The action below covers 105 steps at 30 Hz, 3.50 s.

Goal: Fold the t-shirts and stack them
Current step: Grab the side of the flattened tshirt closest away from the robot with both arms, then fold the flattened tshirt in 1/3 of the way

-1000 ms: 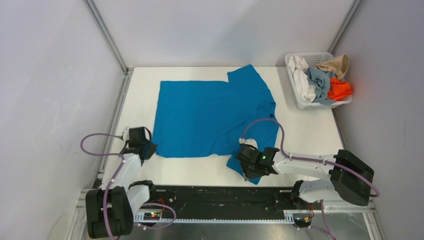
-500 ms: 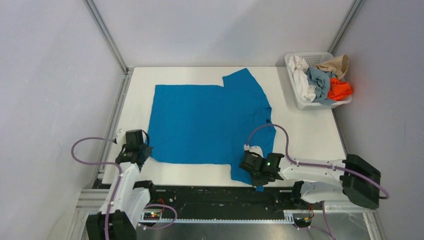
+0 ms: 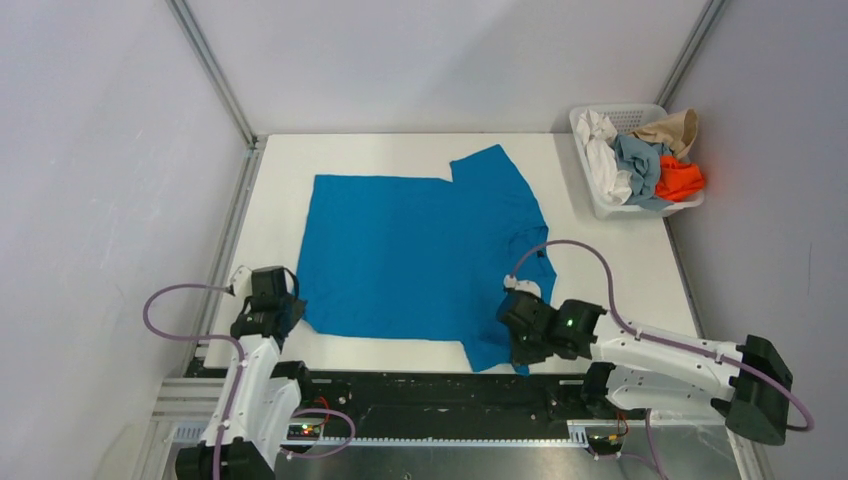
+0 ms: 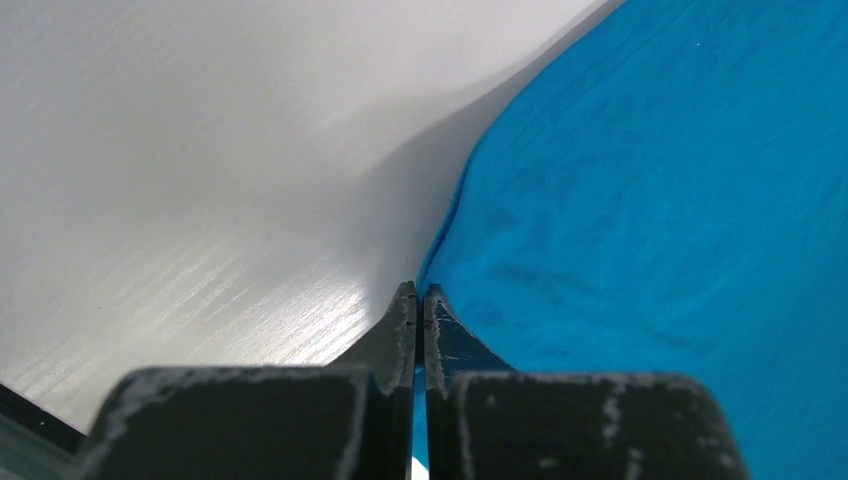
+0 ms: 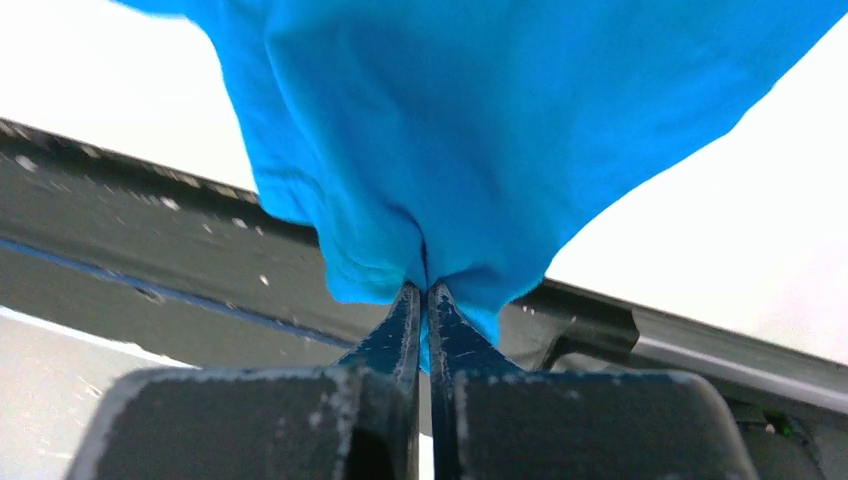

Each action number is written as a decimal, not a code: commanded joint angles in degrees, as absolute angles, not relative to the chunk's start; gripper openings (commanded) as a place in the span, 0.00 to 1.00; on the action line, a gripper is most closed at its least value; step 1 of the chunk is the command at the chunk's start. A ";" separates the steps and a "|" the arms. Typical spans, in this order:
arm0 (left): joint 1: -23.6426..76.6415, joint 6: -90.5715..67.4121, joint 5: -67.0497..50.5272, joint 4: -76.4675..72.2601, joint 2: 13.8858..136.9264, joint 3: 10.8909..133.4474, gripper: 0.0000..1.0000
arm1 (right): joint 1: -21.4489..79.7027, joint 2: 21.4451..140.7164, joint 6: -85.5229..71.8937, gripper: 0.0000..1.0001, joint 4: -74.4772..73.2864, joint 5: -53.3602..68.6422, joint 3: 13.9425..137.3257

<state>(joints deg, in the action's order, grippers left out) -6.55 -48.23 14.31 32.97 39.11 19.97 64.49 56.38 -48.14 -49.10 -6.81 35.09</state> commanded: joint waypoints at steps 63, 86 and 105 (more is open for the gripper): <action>-3.16 -44.53 7.83 25.25 68.27 50.12 1.00 | 20.75 93.19 -21.11 0.99 -30.93 2.65 73.81; 3.89 -40.31 6.97 19.96 83.28 44.86 1.00 | 28.30 111.39 -30.67 0.99 -2.16 7.01 73.80; 5.16 -40.78 4.27 19.49 81.64 48.85 1.00 | 26.69 99.26 -31.00 0.99 -11.69 -2.28 67.81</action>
